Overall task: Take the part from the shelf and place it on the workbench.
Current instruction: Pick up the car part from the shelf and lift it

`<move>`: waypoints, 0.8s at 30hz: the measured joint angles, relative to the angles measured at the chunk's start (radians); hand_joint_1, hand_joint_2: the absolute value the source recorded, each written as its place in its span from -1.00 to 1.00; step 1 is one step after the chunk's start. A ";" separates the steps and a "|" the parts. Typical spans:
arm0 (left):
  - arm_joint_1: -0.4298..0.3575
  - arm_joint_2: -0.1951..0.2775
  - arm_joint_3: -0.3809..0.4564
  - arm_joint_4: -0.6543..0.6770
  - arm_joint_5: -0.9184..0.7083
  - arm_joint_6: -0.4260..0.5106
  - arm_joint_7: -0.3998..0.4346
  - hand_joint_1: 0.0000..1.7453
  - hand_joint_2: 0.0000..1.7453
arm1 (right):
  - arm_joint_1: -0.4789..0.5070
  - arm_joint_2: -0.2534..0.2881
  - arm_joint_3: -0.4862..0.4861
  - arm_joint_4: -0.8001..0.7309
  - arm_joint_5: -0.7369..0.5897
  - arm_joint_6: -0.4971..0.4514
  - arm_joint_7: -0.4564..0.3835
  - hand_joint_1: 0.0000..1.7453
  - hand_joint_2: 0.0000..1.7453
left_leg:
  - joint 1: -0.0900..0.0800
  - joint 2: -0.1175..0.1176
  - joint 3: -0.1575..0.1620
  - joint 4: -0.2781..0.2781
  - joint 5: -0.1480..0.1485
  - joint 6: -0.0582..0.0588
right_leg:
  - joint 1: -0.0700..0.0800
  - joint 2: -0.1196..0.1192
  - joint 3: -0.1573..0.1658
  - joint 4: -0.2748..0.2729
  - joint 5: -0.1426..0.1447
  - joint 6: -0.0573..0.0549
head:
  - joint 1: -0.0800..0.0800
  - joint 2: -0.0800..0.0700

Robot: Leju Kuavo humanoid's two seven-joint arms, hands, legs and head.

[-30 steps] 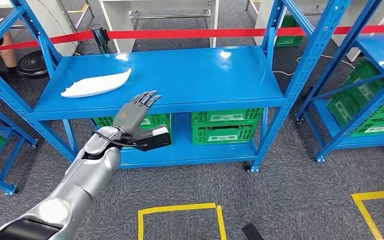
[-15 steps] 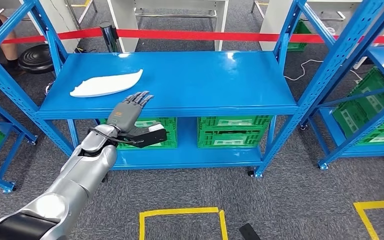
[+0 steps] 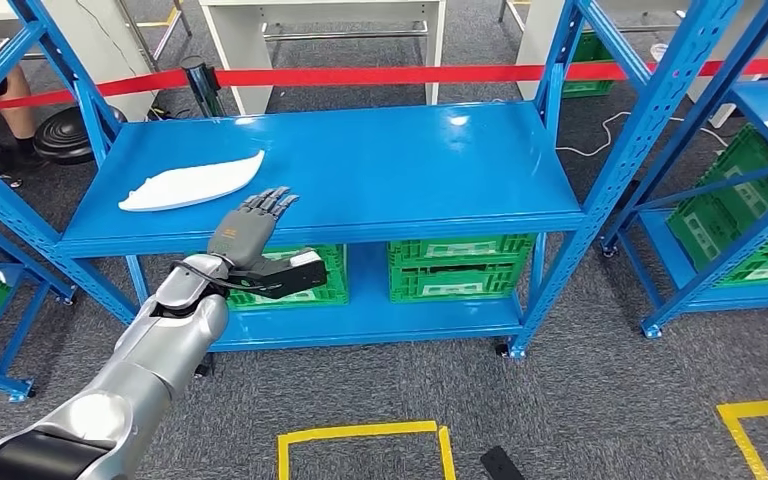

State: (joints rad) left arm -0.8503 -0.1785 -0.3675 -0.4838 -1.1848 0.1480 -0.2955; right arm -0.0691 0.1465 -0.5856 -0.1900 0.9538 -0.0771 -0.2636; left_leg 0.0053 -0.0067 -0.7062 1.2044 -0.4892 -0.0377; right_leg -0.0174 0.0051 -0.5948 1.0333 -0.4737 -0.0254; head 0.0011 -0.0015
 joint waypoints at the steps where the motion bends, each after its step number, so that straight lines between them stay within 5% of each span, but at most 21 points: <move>1: -0.001 0.001 0.001 0.000 0.000 0.000 0.000 -1.00 -1.00 | 0.000 0.000 0.000 0.000 0.000 0.001 0.000 -1.00 -1.00 | -0.001 0.000 0.032 -0.069 0.030 0.003 | 0.002 0.000 0.004 0.002 -0.005 0.004 | 0.000 0.000; 4: 0.000 0.001 0.003 -0.001 -0.001 0.003 -0.001 -1.00 -1.00 | -0.002 -0.001 0.000 0.000 0.001 0.003 0.000 -1.00 -1.00 | -0.003 -0.001 0.082 -0.168 0.052 0.014 | 0.009 0.001 0.006 0.005 -0.012 0.010 | 0.003 0.000; 7: 0.002 0.001 0.006 -0.001 -0.003 0.006 -0.003 -1.00 -1.00 | -0.001 -0.001 -0.001 0.000 0.000 0.003 -0.002 -1.00 -1.00 | -0.003 -0.006 0.082 -0.173 0.052 0.020 | 0.010 -0.001 0.010 -0.002 -0.010 0.005 | 0.005 0.000; 18: 0.002 0.000 0.019 -0.010 -0.012 0.008 -0.004 -1.00 -1.00 | -0.001 -0.001 -0.009 0.000 0.003 -0.004 -0.011 -1.00 -1.00 | -0.006 -0.006 0.082 -0.172 0.049 0.032 | 0.009 -0.001 0.017 -0.015 -0.006 0.027 | 0.005 0.000; 22: 0.005 0.000 0.025 -0.019 -0.017 0.010 -0.004 -1.00 -1.00 | -0.001 0.002 -0.011 -0.001 0.008 -0.004 -0.011 -1.00 -1.00 | -0.004 -0.003 0.102 -0.203 0.055 0.055 | 0.004 -0.003 0.024 -0.027 -0.006 0.046 | 0.005 0.000; 24: 0.004 -0.002 0.027 -0.023 -0.019 0.012 -0.004 -1.00 -1.00 | -0.001 0.002 -0.011 -0.001 0.010 -0.004 -0.010 -1.00 -1.00 | 0.006 0.001 0.125 -0.233 0.067 0.062 | 0.005 -0.003 -0.003 0.036 -0.040 0.049 | 0.007 0.000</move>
State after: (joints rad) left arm -0.8463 -0.1801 -0.3406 -0.5069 -1.2035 0.1600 -0.2991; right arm -0.0703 0.1486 -0.5965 -0.1911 0.9635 -0.0814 -0.2741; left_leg 0.0109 -0.0061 -0.5815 0.9710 -0.4225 0.0245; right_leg -0.0120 0.0025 -0.5978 1.0688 -0.5137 0.0233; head 0.0079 -0.0015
